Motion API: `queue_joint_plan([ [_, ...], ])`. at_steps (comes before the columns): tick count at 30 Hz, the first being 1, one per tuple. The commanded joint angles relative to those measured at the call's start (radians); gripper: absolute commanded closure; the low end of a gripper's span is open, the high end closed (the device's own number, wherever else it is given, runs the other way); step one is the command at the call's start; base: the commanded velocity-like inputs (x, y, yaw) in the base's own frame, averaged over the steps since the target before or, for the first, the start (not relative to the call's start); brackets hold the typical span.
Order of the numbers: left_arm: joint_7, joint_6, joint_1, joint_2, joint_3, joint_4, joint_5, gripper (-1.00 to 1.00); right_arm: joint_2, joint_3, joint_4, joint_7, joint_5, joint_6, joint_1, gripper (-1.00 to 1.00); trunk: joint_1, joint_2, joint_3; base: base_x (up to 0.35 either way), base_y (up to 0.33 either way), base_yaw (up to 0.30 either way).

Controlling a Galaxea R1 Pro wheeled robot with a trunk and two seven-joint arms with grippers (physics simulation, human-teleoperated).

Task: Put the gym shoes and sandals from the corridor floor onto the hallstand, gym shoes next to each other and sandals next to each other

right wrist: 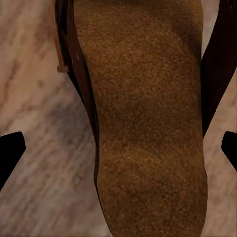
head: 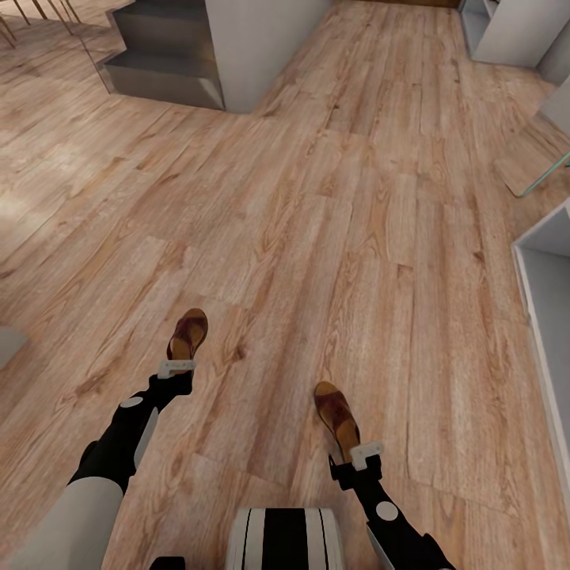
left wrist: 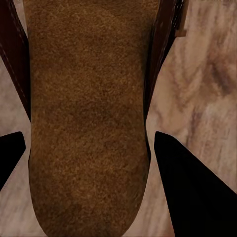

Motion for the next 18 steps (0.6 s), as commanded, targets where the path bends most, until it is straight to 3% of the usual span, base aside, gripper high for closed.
queue_joint_plan([
  [1, -0.009, 0.004, 0.0, -0.001, 0.004, -0.002, -0.013, 1.0, 0.0, 0.002, 0.001, -0.007, 0.009, -0.001, -0.001, -1.0, 0.0, 0.0, -0.001, 0.023, 0.033, 0.008],
  [18, -0.01, 0.005, 0.0, -0.001, 0.004, -0.005, -0.014, 1.0, 0.0, 0.0, 0.0, -0.007, 0.009, -0.001, -0.001, -1.0, 0.0, 0.0, -0.001, 0.003, 0.005, 0.001],
])
